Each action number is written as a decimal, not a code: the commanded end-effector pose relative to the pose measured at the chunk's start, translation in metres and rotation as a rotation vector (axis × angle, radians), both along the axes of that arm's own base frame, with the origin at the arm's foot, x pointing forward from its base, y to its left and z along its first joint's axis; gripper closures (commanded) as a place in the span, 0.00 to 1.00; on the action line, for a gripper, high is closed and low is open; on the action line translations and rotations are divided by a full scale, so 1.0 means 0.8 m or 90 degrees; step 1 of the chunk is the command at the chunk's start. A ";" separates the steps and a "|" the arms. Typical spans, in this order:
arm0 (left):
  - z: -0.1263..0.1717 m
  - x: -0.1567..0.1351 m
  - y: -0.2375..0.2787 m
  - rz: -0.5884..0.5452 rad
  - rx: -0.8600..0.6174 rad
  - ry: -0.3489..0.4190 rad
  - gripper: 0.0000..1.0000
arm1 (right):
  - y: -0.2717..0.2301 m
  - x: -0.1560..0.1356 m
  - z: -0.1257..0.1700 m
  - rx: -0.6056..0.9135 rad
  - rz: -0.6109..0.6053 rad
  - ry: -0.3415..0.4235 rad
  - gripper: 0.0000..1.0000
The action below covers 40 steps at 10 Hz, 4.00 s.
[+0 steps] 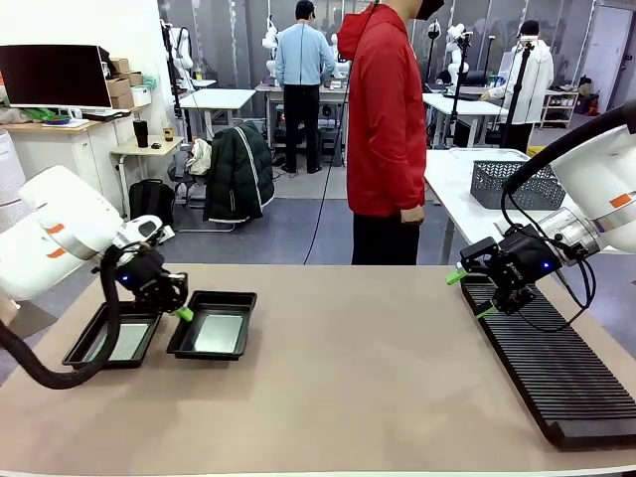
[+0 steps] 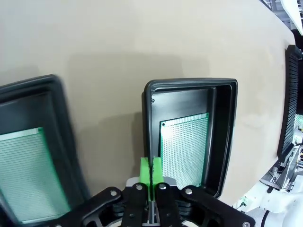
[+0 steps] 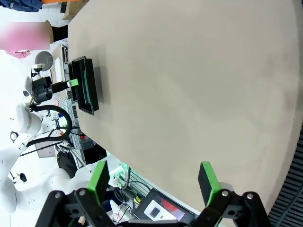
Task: Inspect and transfer BCBs to ESD trays.
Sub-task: Pick up the ESD tray and place it on the left side of the table.
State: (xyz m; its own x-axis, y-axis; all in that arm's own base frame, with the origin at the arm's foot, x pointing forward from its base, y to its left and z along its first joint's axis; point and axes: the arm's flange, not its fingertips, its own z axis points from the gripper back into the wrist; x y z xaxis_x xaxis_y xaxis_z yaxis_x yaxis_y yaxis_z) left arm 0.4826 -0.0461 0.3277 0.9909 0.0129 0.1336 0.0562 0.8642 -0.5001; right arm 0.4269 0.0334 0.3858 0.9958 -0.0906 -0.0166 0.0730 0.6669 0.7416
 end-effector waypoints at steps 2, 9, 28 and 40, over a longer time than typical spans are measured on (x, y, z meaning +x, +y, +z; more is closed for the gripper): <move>-0.010 -0.002 0.026 -0.010 -0.001 -0.003 1.00 | 0.001 0.001 0.001 -0.010 -0.012 0.007 0.00; -0.030 0.001 0.018 -0.001 -0.003 -0.002 1.00 | 0.001 0.001 0.001 -0.010 -0.012 0.007 0.00; 0.014 -0.003 -0.001 0.035 0.062 0.013 0.42 | 0.001 0.001 0.001 -0.010 -0.012 0.007 0.00; 0.151 -0.065 -0.033 0.014 0.275 0.023 0.00 | 0.001 0.001 0.001 -0.010 -0.012 0.007 0.00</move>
State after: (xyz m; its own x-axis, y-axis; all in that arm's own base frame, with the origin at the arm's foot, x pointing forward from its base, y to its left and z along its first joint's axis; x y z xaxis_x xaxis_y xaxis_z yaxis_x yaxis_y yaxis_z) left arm 0.4346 -0.0705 0.4529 0.9947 -0.0103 0.1021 0.0219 0.9934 -0.1129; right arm 0.4269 0.0333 0.3858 0.9957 -0.0906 -0.0166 0.0731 0.6669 0.7416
